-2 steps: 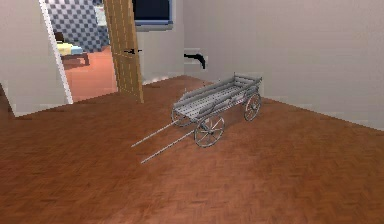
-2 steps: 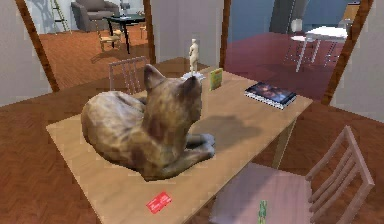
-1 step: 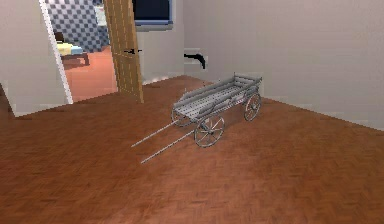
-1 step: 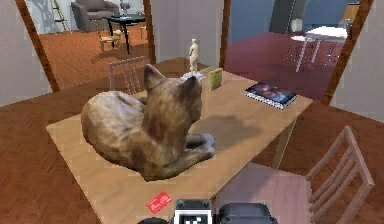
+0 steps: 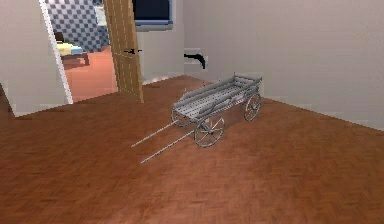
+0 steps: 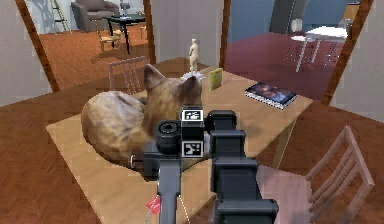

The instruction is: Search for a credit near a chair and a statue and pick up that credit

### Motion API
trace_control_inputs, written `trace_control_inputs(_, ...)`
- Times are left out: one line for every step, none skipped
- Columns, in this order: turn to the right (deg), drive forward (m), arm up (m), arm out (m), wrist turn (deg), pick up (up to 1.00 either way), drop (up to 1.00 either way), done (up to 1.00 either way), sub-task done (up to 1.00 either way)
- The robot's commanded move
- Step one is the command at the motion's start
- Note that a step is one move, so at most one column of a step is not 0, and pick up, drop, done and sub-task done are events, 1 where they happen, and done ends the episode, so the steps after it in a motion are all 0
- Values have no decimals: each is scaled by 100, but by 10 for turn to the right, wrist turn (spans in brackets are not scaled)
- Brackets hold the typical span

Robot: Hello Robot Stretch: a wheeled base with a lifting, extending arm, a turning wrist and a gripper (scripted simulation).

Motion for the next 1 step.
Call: trace_control_inputs(0, 0, 0, 0, 450, 0, 0, 0, 0)
